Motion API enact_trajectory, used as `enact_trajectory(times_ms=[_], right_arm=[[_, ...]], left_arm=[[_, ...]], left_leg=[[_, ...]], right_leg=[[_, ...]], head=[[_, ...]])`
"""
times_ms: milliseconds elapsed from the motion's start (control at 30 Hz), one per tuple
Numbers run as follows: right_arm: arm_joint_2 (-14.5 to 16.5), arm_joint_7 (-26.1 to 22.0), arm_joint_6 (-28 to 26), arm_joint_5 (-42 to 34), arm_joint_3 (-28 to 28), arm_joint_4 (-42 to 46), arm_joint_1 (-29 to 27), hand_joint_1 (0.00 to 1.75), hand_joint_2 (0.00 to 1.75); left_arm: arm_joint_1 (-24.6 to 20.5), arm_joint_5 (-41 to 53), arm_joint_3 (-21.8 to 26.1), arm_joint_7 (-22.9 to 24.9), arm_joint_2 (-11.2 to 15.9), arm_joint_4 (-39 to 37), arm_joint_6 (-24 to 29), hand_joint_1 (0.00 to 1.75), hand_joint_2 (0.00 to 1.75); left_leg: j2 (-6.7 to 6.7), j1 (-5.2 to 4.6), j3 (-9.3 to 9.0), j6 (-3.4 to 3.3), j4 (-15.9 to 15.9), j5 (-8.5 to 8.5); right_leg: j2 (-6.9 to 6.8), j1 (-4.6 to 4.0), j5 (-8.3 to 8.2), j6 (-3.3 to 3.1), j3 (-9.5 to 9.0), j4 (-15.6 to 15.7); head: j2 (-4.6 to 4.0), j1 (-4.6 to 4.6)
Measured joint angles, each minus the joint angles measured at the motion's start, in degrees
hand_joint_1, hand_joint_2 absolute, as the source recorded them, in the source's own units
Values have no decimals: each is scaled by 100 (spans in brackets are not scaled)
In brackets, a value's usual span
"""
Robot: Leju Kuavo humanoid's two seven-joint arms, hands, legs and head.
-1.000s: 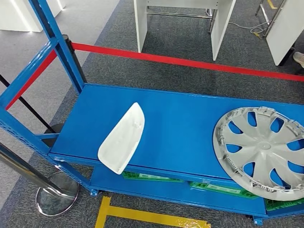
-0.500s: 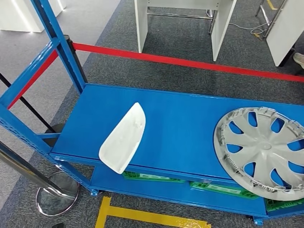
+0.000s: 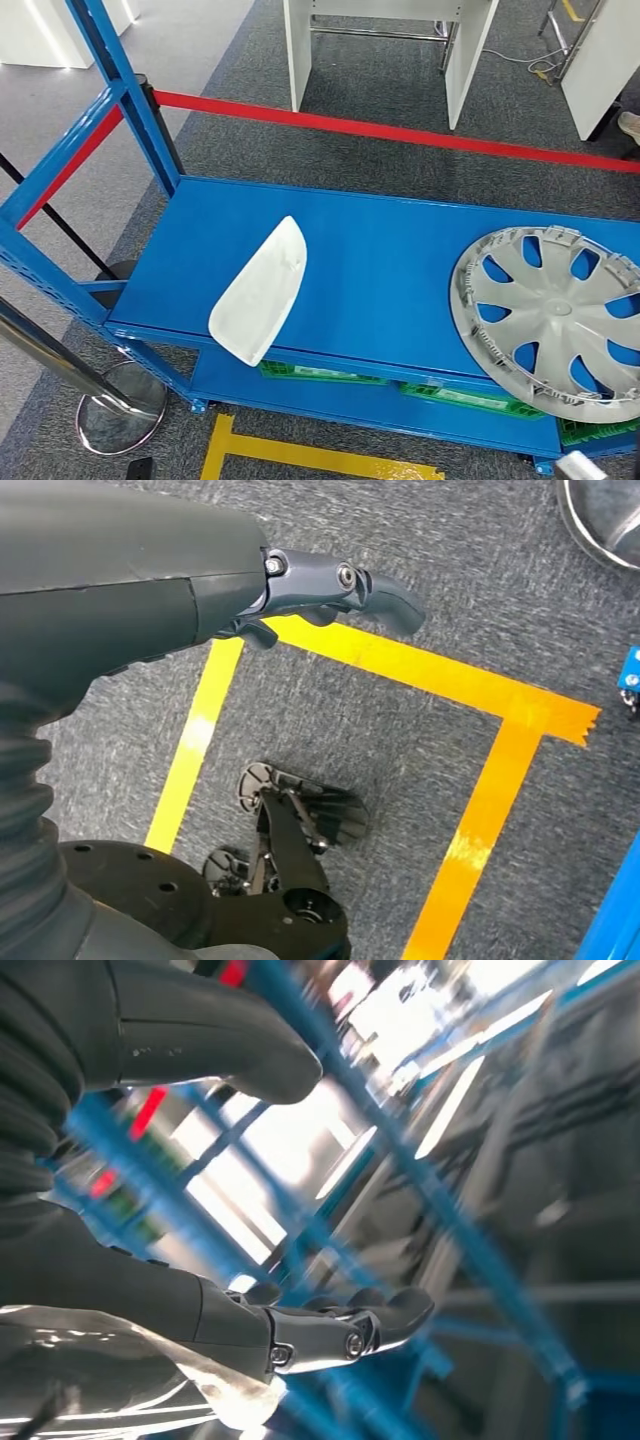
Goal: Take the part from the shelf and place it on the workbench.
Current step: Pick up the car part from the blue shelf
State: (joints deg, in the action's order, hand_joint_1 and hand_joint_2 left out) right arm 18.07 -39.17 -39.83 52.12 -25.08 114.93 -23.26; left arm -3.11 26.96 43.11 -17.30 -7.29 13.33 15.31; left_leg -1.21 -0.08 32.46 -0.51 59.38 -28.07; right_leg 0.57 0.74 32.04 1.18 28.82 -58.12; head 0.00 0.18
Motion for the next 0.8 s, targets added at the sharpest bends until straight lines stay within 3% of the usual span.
enact_trajectory(times_ms=[100,200,267,367,533,800], right_arm=[[-224,776,232,154,645,-8,-345,0,175],[-716,1971,713,73,1226,-32,-629,0,175],[-1089,2480,929,-59,1595,-50,-793,0,175],[-1530,2740,1070,-210,2055,-66,-955,0,175],[-1923,2959,1111,-245,2434,-84,-1059,0,175],[-3098,4566,920,-766,3516,-95,-1140,0,175]], left_arm=[[27,-10,1,68,-1,-15,47,0,175],[49,-19,7,102,-5,-19,81,0,175],[55,-15,10,108,-6,-20,80,0,175],[59,-7,12,109,-3,-20,69,0,175],[66,8,12,108,-1,-20,48,0,175],[53,188,12,67,8,-20,-70,0,175]], left_leg=[[0,-1,2,0,0,-1],[1,-3,3,-4,0,-4],[0,-7,3,-6,1,-5],[0,-10,2,-7,2,-5],[1,-9,0,-6,2,-5],[1,-9,1,-6,2,-5]], right_leg=[[2,1,2,-2,0,0],[2,6,2,0,2,1],[2,11,2,1,3,1],[2,13,0,4,4,2],[2,11,-1,5,5,2],[3,11,0,5,5,2]], head=[[0,-1],[0,1],[0,3],[0,1],[0,-1],[0,-1]])
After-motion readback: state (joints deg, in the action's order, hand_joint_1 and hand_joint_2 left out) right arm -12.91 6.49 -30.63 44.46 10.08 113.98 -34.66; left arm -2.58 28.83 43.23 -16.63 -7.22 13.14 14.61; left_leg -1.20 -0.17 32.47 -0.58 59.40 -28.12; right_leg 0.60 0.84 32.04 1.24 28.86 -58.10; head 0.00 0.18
